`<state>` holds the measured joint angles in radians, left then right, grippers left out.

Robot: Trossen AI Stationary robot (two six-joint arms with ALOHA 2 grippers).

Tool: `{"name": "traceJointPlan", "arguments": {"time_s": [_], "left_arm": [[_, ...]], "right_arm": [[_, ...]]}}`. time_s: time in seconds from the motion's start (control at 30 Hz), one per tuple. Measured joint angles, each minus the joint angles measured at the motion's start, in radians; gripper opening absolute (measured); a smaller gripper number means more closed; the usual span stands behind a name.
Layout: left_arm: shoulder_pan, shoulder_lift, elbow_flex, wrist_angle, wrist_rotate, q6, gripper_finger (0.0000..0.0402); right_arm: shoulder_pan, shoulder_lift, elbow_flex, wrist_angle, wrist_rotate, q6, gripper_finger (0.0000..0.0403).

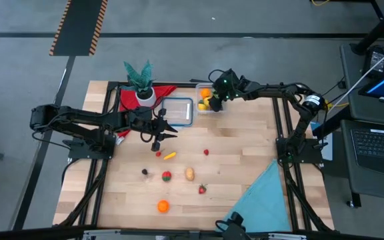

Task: Pick and placing Produce into tupperware
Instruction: Put the cherry into the transparent bin

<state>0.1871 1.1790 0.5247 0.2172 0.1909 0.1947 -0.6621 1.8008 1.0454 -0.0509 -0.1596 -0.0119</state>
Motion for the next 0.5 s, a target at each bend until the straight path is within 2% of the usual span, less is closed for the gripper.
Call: {"name": "traceJointPlan", "arguments": {"time_s": [0.1,0.2,0.3,0.5], "left_arm": [[0.0,0.0,0.0,0.001,0.0,0.0,0.0082],[0.0,0.0,0.0,0.004,0.0,-0.002,0.0082],[0.0,0.0,0.0,0.01,0.0,-0.003,0.0082],[0.0,0.0,0.0,0.0,-0.001,-0.076,0.0082]], "right_arm": [[0.0,-0.015,-0.001,-0.007,-0.002,0.071,0.0266],[0.001,-0.068,-0.001,-0.008,-0.059,0.078,0.0266],[0.006,-0.151,-0.001,-0.016,-0.098,0.021,0.0266],[0.069,-0.337,-0.039,-0.018,-0.096,-0.073,0.0266]]}}
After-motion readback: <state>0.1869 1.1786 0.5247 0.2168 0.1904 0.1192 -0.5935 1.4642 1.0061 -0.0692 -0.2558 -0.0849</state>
